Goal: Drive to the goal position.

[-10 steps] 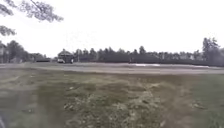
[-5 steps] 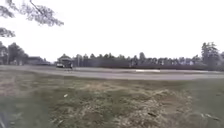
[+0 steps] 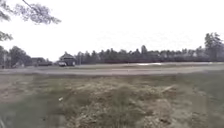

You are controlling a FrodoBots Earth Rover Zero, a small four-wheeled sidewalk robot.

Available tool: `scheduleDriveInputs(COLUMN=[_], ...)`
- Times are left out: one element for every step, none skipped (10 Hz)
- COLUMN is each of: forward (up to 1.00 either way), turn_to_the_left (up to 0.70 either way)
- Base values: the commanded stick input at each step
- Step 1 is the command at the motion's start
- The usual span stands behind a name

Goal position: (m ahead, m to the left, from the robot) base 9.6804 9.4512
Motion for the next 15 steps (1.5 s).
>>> scheduleDriveInputs(forward=[0.7, 0.7, 0.7, 0.7, 0.7, 0.7, 0.7, 0.7, 0.7, 0.7, 0.7, 0.7, 0.7, 0.7, 0.7], turn_to_the_left=[0.0, 0.0, 0.0, 0.0, 0.0, 0.0, 0.0, 0.0, 0.0, 0.0, 0.0, 0.0, 0.0, 0.0, 0.0])
